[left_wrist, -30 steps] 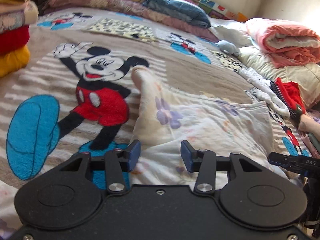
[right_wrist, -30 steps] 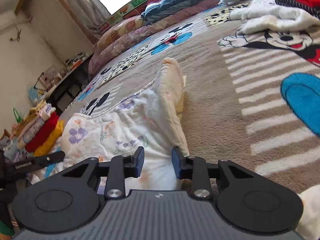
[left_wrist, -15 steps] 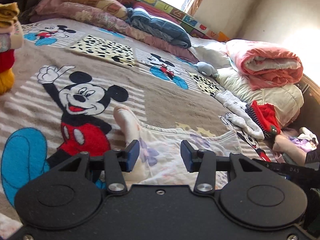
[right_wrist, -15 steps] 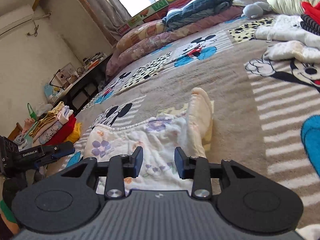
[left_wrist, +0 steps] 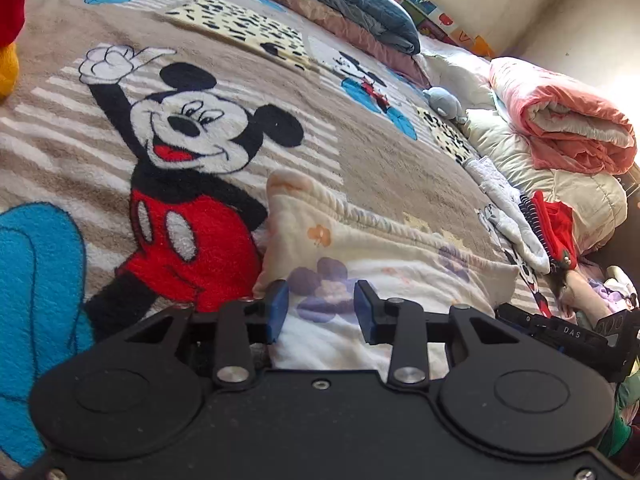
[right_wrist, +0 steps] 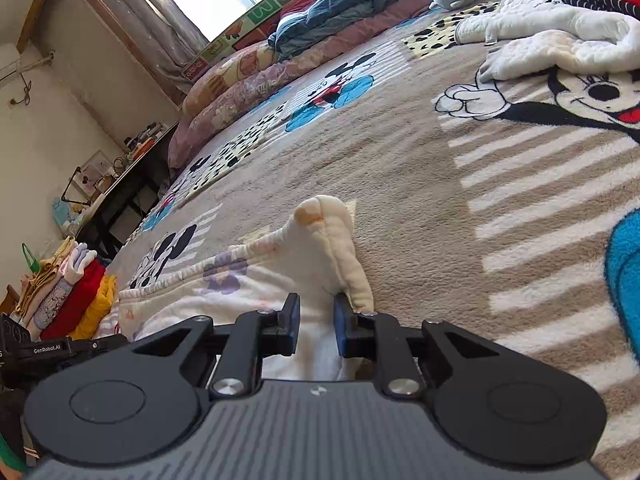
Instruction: Fold clothes
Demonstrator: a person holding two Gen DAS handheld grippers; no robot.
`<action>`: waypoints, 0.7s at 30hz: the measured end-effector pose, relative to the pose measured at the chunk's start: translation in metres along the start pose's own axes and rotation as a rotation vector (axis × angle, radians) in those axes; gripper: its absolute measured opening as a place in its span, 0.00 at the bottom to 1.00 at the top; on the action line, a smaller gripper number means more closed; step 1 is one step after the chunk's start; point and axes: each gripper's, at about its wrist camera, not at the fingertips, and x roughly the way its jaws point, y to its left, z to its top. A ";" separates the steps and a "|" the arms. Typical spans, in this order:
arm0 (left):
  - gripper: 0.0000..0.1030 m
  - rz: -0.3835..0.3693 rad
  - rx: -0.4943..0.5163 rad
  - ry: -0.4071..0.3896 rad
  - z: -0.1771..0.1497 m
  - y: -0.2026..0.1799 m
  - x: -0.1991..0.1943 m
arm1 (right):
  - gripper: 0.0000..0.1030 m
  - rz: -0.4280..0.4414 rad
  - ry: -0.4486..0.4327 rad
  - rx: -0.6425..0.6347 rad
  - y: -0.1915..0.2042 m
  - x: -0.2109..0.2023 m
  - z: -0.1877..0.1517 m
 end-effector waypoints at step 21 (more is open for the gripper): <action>0.38 -0.026 -0.184 0.017 0.021 0.035 0.028 | 0.22 0.076 0.016 0.237 -0.035 0.028 0.027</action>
